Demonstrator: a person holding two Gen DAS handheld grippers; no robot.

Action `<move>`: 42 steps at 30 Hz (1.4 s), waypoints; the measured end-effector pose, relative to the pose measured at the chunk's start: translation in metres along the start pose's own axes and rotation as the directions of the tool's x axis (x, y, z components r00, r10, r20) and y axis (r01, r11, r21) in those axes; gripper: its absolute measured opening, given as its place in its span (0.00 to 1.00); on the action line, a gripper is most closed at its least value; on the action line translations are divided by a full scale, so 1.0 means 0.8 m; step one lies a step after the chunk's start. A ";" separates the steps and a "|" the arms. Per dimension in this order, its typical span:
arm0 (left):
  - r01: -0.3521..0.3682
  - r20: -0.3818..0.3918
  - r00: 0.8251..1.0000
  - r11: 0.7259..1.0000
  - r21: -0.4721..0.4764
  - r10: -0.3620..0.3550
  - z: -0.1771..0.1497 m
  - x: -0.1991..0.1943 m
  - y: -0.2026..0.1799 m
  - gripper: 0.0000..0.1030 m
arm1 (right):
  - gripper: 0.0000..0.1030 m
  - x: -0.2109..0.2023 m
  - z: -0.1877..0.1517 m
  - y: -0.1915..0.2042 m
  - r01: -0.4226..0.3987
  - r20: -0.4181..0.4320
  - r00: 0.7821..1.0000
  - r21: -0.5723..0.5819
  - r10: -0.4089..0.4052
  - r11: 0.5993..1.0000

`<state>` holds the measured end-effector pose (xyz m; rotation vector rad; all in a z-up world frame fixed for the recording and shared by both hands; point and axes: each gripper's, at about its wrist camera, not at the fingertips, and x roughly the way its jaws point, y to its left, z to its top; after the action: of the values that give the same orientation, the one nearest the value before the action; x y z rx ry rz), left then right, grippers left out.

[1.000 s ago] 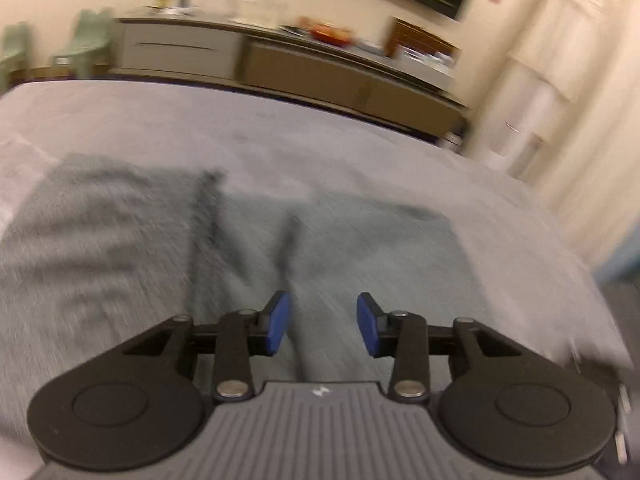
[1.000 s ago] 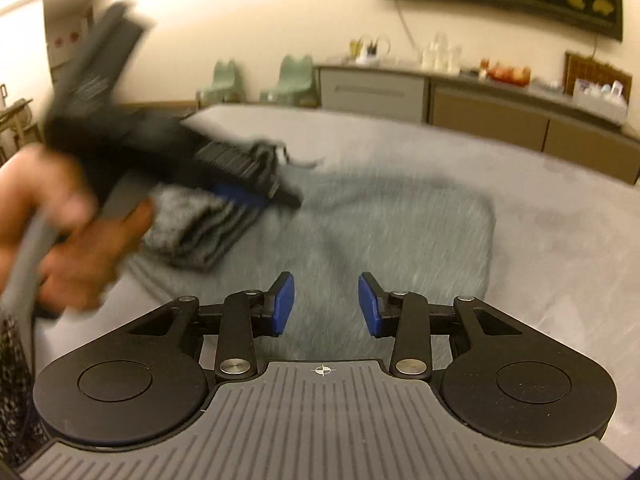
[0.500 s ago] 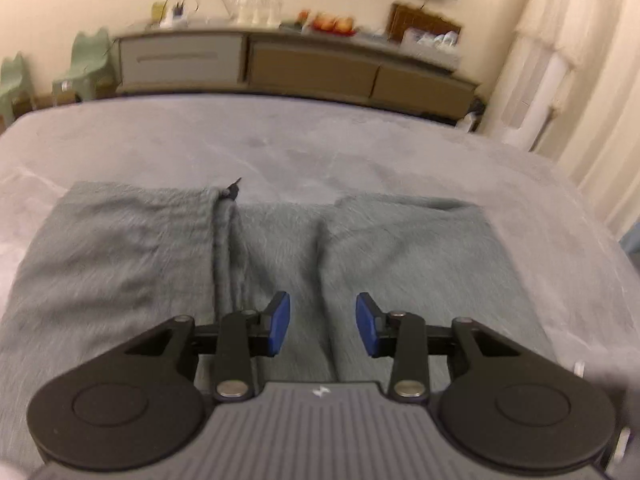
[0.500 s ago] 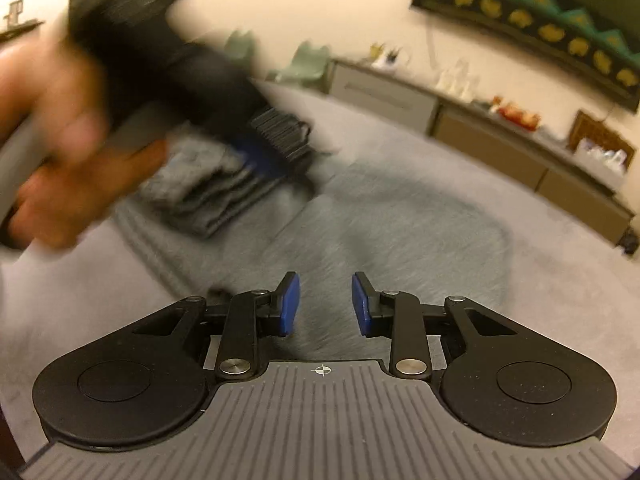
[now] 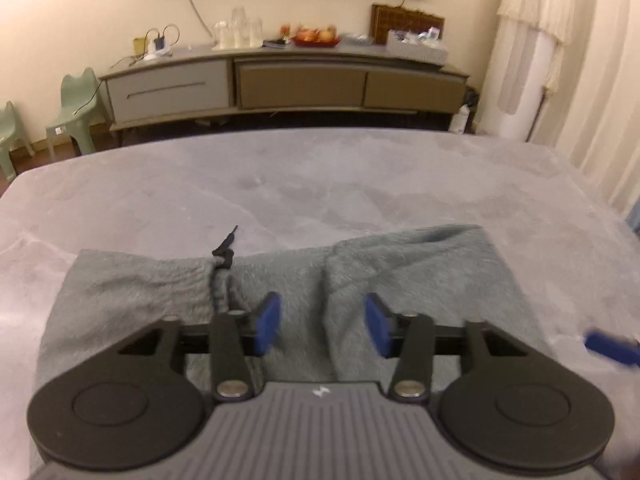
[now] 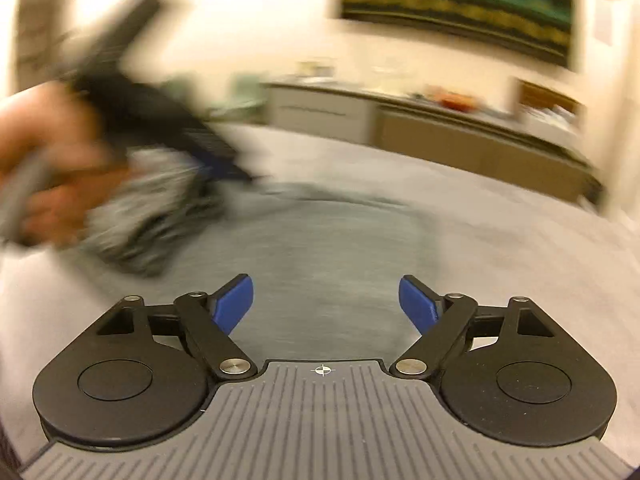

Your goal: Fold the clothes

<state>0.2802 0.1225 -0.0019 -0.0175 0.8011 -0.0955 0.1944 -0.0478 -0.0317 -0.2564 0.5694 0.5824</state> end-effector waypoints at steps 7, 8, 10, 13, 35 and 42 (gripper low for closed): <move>0.111 -0.048 0.993 0.978 0.179 -0.104 0.029 0.003 -0.105 0.83 | 0.24 0.006 -0.005 -0.027 0.057 -0.024 0.998 0.067 -0.055 0.996; 0.118 -0.058 0.992 0.972 0.202 -0.109 0.033 0.008 -0.119 0.84 | 0.20 0.000 -0.001 -0.019 0.048 0.003 0.999 0.033 -0.049 0.998; 0.151 -0.111 0.985 0.965 0.215 -0.129 0.039 0.029 -0.134 0.84 | 0.19 -0.011 0.007 -0.005 0.023 0.046 0.999 -0.019 -0.022 1.000; 0.154 -0.192 0.975 0.960 0.234 -0.110 0.037 0.057 -0.143 0.76 | 0.19 -0.008 0.010 -0.007 -0.012 0.037 0.999 -0.011 0.012 1.000; -0.012 -0.063 0.998 0.984 0.176 0.023 -0.040 -0.018 -0.078 0.77 | 0.73 0.024 0.001 -0.063 0.018 -0.065 0.998 0.125 -0.009 0.992; -0.075 -0.100 0.991 0.983 0.165 0.093 -0.057 -0.005 -0.061 0.76 | 0.73 0.026 -0.003 -0.064 0.047 -0.071 0.997 0.128 -0.038 0.991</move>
<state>0.2405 0.0748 -0.0284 0.1756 0.8988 -0.0814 0.2373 -0.0813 -0.0419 -0.1657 0.6638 0.4951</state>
